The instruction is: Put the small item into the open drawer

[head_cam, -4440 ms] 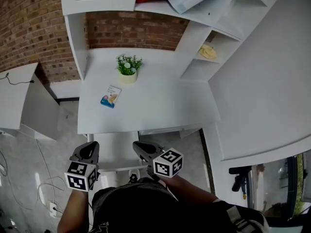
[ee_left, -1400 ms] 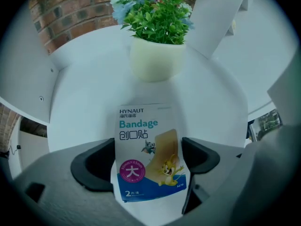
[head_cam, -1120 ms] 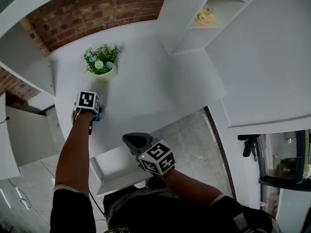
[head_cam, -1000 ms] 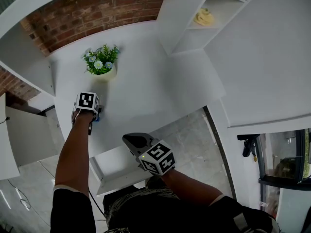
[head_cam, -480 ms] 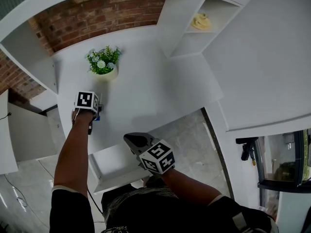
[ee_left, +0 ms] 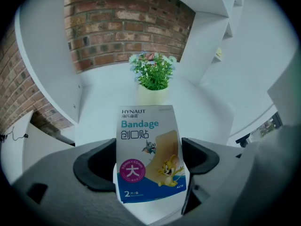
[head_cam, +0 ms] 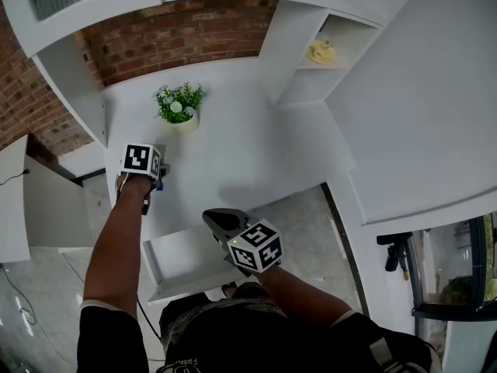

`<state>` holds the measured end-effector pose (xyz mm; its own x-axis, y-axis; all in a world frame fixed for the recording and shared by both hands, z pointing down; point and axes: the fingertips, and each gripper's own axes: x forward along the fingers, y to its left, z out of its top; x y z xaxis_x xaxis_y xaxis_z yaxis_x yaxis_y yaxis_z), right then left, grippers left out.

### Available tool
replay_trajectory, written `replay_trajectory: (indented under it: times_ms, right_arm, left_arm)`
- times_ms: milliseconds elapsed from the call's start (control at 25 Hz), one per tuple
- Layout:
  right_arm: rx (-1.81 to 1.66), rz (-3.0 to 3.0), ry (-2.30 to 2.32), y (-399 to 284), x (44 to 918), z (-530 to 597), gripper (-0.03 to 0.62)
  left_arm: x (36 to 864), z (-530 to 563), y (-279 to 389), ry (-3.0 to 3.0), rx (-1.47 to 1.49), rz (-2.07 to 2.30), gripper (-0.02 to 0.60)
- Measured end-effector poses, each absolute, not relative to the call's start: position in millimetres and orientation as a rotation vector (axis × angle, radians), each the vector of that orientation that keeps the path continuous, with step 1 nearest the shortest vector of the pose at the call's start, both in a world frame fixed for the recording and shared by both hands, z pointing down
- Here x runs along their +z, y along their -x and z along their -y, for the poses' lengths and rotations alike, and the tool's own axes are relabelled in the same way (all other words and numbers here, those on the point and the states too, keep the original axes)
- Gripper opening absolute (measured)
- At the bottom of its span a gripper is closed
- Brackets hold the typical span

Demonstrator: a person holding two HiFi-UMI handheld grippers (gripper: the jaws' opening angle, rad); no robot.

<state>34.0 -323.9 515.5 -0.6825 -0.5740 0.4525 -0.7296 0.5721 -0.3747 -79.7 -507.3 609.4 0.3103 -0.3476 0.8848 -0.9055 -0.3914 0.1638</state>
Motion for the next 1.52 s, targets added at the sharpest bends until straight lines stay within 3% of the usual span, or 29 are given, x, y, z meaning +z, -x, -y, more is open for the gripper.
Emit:
replay_trajectory:
  times_ms: [1200, 1520]
  right_arm:
    - [0.683, 2.661, -0.798, -17.7, 491.0, 276.6, 0.005]
    - [0.679, 2.670, -0.705, -11.9, 500.2, 263.0, 0.005]
  left_arm:
    - [487.5, 343.3, 90.0, -2.106, 0.778, 1.274, 0.420]
    - [497.3, 295.2, 93.4, -2.068, 0.727, 1.349, 0.419]
